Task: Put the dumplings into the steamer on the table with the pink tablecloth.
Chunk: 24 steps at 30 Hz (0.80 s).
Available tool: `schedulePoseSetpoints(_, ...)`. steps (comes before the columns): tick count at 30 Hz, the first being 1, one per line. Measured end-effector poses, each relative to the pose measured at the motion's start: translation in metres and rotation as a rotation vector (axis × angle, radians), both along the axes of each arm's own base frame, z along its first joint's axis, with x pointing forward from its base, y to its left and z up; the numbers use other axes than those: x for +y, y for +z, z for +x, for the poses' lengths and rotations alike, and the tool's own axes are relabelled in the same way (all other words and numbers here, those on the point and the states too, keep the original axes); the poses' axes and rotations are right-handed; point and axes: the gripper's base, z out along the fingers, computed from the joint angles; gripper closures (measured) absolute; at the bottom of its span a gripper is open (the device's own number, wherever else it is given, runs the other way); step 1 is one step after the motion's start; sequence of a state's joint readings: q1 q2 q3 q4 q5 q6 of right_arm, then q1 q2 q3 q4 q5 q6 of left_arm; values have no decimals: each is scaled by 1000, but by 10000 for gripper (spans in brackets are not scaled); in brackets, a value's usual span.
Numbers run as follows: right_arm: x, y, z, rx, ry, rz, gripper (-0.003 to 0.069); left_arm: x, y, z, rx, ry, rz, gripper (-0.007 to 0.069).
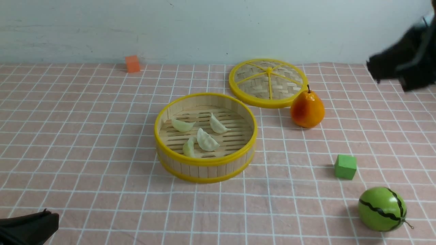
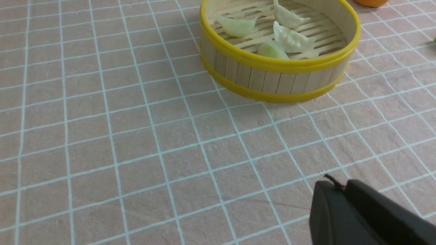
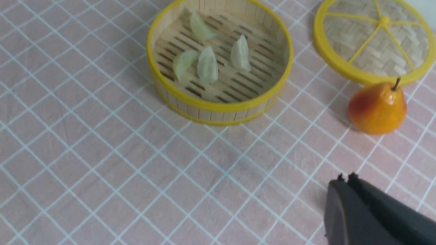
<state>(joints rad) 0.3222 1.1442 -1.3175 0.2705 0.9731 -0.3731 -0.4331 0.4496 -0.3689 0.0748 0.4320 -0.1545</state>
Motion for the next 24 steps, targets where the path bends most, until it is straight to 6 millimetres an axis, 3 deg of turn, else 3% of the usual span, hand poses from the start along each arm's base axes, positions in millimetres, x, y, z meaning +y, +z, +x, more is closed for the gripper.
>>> schedulePoseSetpoints(3, -8, -48, -18, 20, -36, -1, 662, 0, 0, 0, 0, 0, 0, 572)
schedulePoseSetpoints(5, -11, -68, -23, 38, -48, -6, 661, 0, 0, 0, 0, 0, 0, 571)
schedulePoseSetpoints(6, -14, -94, -29, 51, -68, -6, 659, 0, 0, 0, 0, 0, 0, 568)
schedulePoseSetpoints(9, -17, -143, -38, 140, -92, -20, 658, 0, 0, 0, 0, 0, 0, 567)
schedulePoseSetpoints(13, -22, -190, -54, 265, -111, -44, 655, 0, 0, 0, 0, 0, 0, 562)
schedulePoseSetpoints(19, -35, -229, -75, 316, -96, -168, 652, 0, 0, 0, 0, 0, 0, 553)
schedulePoseSetpoints(24, -46, -239, -98, 132, -125, -125, 646, 0, 0, 0, 0, 0, 0, 550)
